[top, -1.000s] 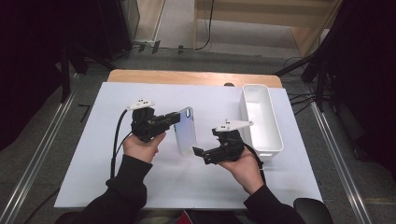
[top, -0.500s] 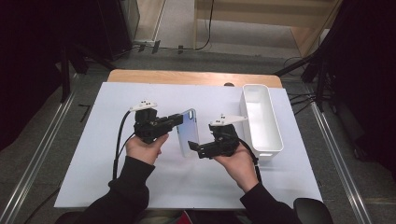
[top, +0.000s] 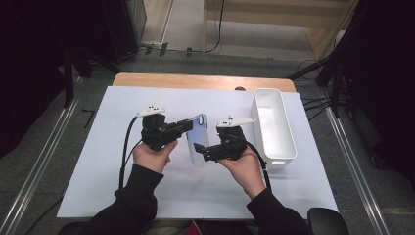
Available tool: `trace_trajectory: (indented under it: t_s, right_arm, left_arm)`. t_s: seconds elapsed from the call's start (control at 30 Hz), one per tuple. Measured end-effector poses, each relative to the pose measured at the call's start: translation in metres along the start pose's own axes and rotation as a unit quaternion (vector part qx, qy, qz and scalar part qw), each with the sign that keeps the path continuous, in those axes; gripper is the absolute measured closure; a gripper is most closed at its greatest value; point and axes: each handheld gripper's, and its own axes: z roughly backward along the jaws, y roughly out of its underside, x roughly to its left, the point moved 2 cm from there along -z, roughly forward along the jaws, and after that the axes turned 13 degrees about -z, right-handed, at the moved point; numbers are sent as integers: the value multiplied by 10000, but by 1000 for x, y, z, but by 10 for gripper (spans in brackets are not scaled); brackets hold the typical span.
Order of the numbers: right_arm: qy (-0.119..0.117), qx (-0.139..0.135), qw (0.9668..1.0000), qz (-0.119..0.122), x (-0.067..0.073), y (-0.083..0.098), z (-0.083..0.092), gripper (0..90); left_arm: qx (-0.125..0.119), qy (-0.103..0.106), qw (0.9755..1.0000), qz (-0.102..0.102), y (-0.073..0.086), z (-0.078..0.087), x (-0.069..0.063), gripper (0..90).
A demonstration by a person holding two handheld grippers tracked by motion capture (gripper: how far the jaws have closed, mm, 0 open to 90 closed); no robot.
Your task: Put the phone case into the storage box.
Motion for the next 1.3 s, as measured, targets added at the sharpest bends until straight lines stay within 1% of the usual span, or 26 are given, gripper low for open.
trace_trajectory:
  t_s: [0.1, 0.23, 0.33, 0.53, 0.67, 0.7, 0.77, 0.8, 0.9, 1.0, 1.03, 1.07, 1.13, 1.2, 1.3]
  right_arm:
    - [-7, 23, 10000, -17, 2, -1, -2, 0]
    - [59, -3, 10000, -22, 2, -3, -6, 0]
    - [80, 17, 10000, -44, 2, -4, -8, 0]
    - [113, -38, 9999, -97, 2, -7, -13, 0]
    - [75, -23, 9998, -164, 2, -8, -14, 0]
    - [48, -48, 9999, -146, 1, -9, -15, 0]
    - [33, -41, 9999, -142, 2, -9, -15, 0]
    - [26, -35, 9999, -147, 2, -9, -15, 0]
    - [46, -34, 9999, -128, 3, -10, -17, 0]
    - [17, -25, 9999, -118, 4, -11, -18, 0]
    - [31, -26, 10000, -76, 4, -11, -18, 11]
    - [38, -44, 10000, -71, 5, -10, -18, 68]
    - [66, -66, 9999, -61, 4, -11, -17, 81]
    - [56, -55, 9999, -75, 3, -11, -17, 129]
    - [47, -59, 9999, -74, 2, -11, -16, 138]
  left_arm:
    - [0, 1, 10000, 14, 0, 0, 0, 800]
    - [4, 16, 10000, -3, 0, 0, -2, 799]
    - [-14, 35, 10000, 28, 0, -1, -4, 799]
    - [-15, 82, 10000, 36, 1, -3, -7, 799]
    - [-1, 113, 9999, 40, 2, -4, -9, 799]
    - [9, 121, 9999, 64, 2, -5, -9, 799]
    - [39, 122, 9999, 26, 3, -6, -10, 800]
    - [15, 133, 9999, 40, 3, -7, -11, 800]
    - [31, 144, 9999, 35, 4, -8, -12, 799]
    - [26, 167, 9998, 70, 4, -8, -14, 799]
    - [34, 175, 9998, 69, 4, -8, -14, 799]
    - [28, 182, 9998, 66, 4, -8, -14, 799]
    - [40, 186, 9998, 56, 5, -8, -15, 799]
    - [34, 189, 9998, 85, 5, -9, -15, 799]
    - [27, 198, 9998, 98, 5, -9, -16, 799]
